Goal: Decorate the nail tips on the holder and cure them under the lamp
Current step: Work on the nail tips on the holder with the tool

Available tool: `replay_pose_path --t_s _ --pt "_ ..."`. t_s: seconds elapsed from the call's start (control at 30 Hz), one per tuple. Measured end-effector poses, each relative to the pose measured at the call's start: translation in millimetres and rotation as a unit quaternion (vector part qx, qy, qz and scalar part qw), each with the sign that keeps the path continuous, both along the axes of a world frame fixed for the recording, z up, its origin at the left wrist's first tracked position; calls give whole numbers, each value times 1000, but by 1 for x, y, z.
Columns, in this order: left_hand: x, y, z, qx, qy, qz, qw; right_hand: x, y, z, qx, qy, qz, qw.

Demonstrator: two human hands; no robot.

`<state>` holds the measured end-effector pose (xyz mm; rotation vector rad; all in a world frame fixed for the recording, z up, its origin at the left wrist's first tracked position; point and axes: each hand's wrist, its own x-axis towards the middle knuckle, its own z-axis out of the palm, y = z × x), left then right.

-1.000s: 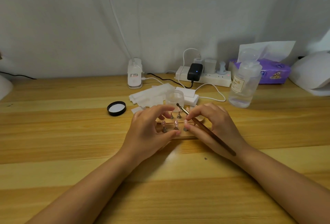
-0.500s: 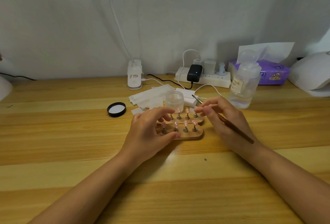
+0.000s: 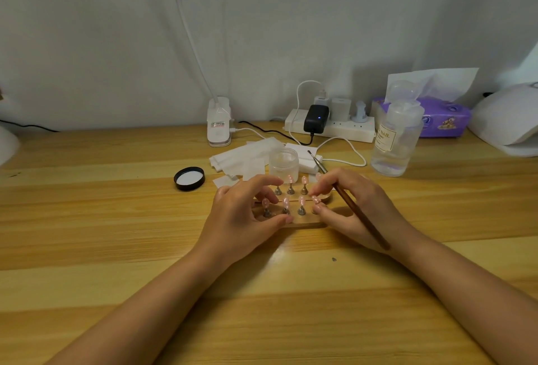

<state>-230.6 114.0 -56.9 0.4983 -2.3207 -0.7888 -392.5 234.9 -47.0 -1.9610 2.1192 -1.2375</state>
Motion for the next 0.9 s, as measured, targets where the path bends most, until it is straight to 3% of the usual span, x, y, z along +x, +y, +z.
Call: replay_pose_path --t_s 0.53,0.7,0.9 --pt "0 -1 0 7 -2 -3 1000 -1 -1 -4 -12 48 -9 999" --pt "0 0 0 2 2 1 1000 1 0 -4 -42 1 -3 999" --pt "-1 0 -1 -98 15 -3 995 7 -2 -3 -109 -48 -17 993"
